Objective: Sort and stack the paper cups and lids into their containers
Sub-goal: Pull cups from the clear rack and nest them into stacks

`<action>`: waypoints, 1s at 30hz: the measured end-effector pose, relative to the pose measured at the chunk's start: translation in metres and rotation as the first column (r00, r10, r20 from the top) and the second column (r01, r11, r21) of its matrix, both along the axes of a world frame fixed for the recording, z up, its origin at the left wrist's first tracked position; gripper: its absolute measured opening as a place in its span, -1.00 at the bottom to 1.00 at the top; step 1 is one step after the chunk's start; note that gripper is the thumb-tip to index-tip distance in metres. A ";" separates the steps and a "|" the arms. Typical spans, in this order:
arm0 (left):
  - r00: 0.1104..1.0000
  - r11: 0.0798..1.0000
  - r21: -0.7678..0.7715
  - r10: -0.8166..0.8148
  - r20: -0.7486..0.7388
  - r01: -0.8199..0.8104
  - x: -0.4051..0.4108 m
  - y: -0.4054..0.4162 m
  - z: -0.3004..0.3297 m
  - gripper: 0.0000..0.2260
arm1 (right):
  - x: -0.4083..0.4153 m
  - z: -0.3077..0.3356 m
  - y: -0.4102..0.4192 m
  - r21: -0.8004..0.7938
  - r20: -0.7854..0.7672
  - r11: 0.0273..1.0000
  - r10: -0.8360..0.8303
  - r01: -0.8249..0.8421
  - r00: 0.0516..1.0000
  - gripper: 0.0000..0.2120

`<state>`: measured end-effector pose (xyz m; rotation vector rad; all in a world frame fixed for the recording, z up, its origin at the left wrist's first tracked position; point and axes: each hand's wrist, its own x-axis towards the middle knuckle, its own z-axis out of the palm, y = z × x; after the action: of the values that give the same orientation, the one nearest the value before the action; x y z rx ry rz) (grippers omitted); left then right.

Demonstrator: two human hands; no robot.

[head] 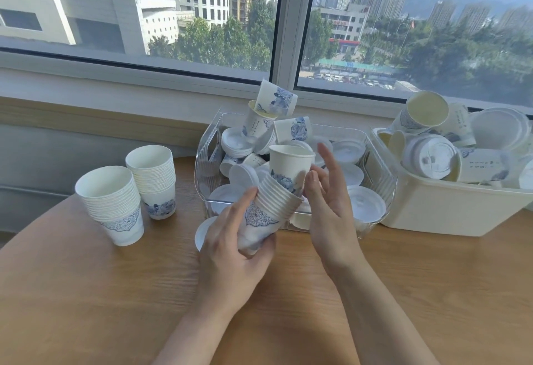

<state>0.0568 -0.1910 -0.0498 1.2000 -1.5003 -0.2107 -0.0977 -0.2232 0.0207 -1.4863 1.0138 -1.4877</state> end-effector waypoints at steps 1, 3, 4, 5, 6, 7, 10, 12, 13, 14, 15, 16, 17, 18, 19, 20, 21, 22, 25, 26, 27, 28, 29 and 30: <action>1.000 1.000 -0.003 0.001 0.007 -0.001 0.000 0.000 0.000 -0.33 | -0.001 0.001 -0.001 -0.001 -0.014 1.000 -0.014 0.014 1.000 -0.59; 1.000 1.000 -0.013 0.011 0.018 -0.011 0.000 0.001 0.000 -0.34 | -0.004 0.001 -0.002 0.004 -0.023 0.998 -0.057 0.057 0.998 -0.65; 1.000 1.000 -0.016 0.016 0.023 -0.016 0.000 0.001 0.001 -0.35 | -0.006 0.000 -0.003 0.016 -0.011 0.997 -0.081 0.081 0.997 -0.67; 1.000 1.000 -0.014 0.017 0.026 -0.017 0.000 0.001 0.001 -0.34 | -0.008 0.000 -0.003 0.029 -0.004 0.995 -0.100 0.100 0.995 -0.69; 0.999 1.000 -0.009 0.017 0.029 -0.017 0.000 0.002 0.002 -0.34 | -0.009 0.000 -0.004 0.040 -0.009 0.993 -0.113 0.113 0.994 -0.72; 0.999 1.000 -0.007 0.017 0.034 -0.017 0.000 0.002 0.002 -0.34 | -0.010 -0.001 -0.004 0.052 -0.026 0.992 -0.117 0.118 0.993 -0.75; 0.999 1.000 -0.008 0.028 0.041 -0.027 -0.001 0.003 0.002 -0.33 | -0.006 -0.003 -0.003 0.070 -0.097 0.994 -0.074 0.081 0.993 -0.81; 0.999 0.999 -0.001 0.045 0.028 -0.045 -0.001 0.005 0.001 -0.30 | -0.002 -0.005 -0.001 0.067 -0.124 0.997 -0.018 0.026 0.992 -0.78; 0.998 0.999 -0.002 0.053 0.021 -0.053 0.000 0.006 0.001 -0.30 | 0.001 -0.005 -0.001 0.061 -0.133 0.998 0.004 0.004 0.991 -0.78; 0.998 0.998 -0.009 0.063 0.018 -0.063 0.002 0.007 0.001 -0.29 | 0.004 -0.004 0.001 0.054 -0.140 0.998 0.019 -0.012 0.990 -0.80; 0.997 0.997 -0.017 0.073 0.016 -0.073 0.003 0.009 0.001 -0.29 | 0.007 -0.004 0.002 0.054 -0.137 0.998 0.030 -0.023 0.990 -0.81; 0.996 0.996 -0.024 0.086 0.015 -0.086 0.004 0.012 0.001 -0.29 | 0.011 -0.004 0.003 0.052 -0.128 0.998 0.037 -0.030 0.991 -0.81; 0.994 0.994 -0.030 0.104 0.012 -0.104 0.006 0.015 0.002 -0.30 | 0.014 -0.004 0.004 0.048 -0.120 0.998 0.042 -0.037 0.992 -0.81; 0.992 0.991 -0.037 0.127 0.007 -0.126 0.007 0.017 0.002 -0.30 | 0.018 -0.005 0.005 0.042 -0.118 0.998 0.049 -0.045 0.992 -0.81; 0.989 0.988 -0.043 0.149 -0.003 -0.149 0.009 0.020 0.003 -0.30 | 0.021 -0.005 0.007 0.039 -0.120 0.997 0.065 -0.061 0.991 -0.80; 0.986 0.985 -0.049 0.167 -0.016 -0.167 0.011 0.022 0.003 -0.30 | 0.025 -0.005 0.010 0.034 -0.124 0.996 0.089 -0.086 0.988 -0.78; 0.983 0.982 -0.049 0.180 -0.032 -0.182 0.013 0.024 0.004 -0.29 | 0.029 -0.005 0.013 0.026 -0.125 0.993 0.120 -0.117 0.985 -0.75; 0.980 0.980 -0.045 0.192 -0.049 -0.194 0.016 0.025 0.005 -0.30 | 0.032 -0.005 0.015 0.016 -0.124 0.989 0.147 -0.146 0.981 -0.73; 0.971 0.976 -0.030 0.209 -0.113 -0.214 0.023 0.030 0.005 -0.32 | 0.039 -0.012 0.020 -0.002 -0.122 0.989 0.147 -0.148 0.982 -0.72; 0.967 0.975 -0.024 0.215 -0.135 -0.220 0.025 0.033 0.004 -0.33 | 0.040 -0.016 0.021 -0.006 -0.121 0.993 0.117 -0.119 0.986 -0.73; 0.962 0.972 -0.012 0.229 -0.151 -0.233 0.028 0.038 0.002 -0.33 | 0.042 -0.022 0.021 -0.010 -0.127 0.996 0.084 -0.086 0.988 -0.74; 0.955 0.968 0.007 0.248 -0.166 -0.250 0.032 0.042 0.000 -0.32 | 0.043 -0.028 0.021 -0.016 -0.141 0.998 0.062 -0.065 0.988 -0.75; 0.946 0.963 0.029 0.268 -0.182 -0.268 0.036 0.047 -0.001 -0.31 | 0.045 -0.034 0.023 -0.023 -0.162 0.998 0.054 -0.059 0.985 -0.75; 0.935 0.956 0.051 0.294 -0.198 -0.290 0.041 0.052 -0.001 -0.30 | 0.046 -0.040 0.024 -0.032 -0.189 0.997 0.059 -0.066 0.980 -0.75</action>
<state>0.0974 -0.1391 -0.0509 1.3592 -1.1291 -0.1438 -0.0513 -0.1996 -0.0191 -1.6958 1.0432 -1.3481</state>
